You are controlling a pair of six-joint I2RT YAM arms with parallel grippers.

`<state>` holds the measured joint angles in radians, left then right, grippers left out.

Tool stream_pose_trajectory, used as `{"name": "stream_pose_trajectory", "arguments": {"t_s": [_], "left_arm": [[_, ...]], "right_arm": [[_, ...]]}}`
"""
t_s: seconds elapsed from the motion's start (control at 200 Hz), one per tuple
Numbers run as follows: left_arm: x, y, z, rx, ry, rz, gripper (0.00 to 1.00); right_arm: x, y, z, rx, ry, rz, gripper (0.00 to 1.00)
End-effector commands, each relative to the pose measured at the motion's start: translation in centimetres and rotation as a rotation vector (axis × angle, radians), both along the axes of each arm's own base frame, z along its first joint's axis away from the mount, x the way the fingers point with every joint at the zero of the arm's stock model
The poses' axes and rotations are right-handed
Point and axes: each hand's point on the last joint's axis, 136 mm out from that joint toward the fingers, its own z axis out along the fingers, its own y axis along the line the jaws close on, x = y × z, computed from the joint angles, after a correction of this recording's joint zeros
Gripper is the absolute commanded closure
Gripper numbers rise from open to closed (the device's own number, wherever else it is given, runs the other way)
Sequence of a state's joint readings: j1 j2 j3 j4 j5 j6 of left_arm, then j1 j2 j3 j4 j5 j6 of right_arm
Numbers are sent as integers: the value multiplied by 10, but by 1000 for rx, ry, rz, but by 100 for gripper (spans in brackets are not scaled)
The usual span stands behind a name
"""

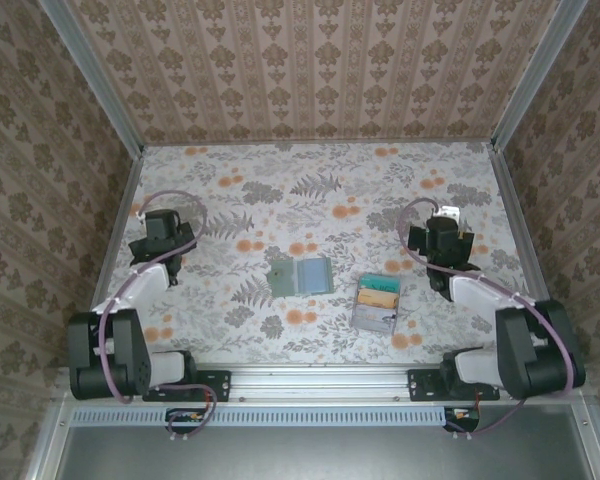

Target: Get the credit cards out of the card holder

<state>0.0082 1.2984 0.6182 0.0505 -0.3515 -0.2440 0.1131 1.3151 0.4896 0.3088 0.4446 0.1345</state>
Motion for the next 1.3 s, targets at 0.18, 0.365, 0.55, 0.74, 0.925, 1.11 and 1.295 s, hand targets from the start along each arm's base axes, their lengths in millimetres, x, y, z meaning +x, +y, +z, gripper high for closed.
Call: {"name": "stream_pose_trajectory", "arguments": {"t_s": [0.18, 0.365, 0.55, 0.74, 0.925, 1.11, 1.295], "left_arm": [[40, -7, 0, 27, -215, -147, 0], [41, -25, 1, 10, -258, -265, 0], [43, -34, 2, 23, -269, -311, 0], [38, -56, -12, 84, -321, -413, 0], [43, -53, -10, 114, -304, -369, 0], [43, -54, -10, 114, -299, -372, 0], [43, -55, -11, 119, -294, -373, 0]], "right_arm": [[45, -2, 8, 54, -158, 67, 0], [40, 10, 7, 69, -201, 149, 0], [39, 18, 0, 68, -233, 202, 0], [39, 18, -1, 70, -226, 203, 0], [39, 18, -1, 70, -228, 203, 0], [39, 18, 0, 70, -229, 203, 0], [38, 18, -1, 70, -227, 202, 0]]}}
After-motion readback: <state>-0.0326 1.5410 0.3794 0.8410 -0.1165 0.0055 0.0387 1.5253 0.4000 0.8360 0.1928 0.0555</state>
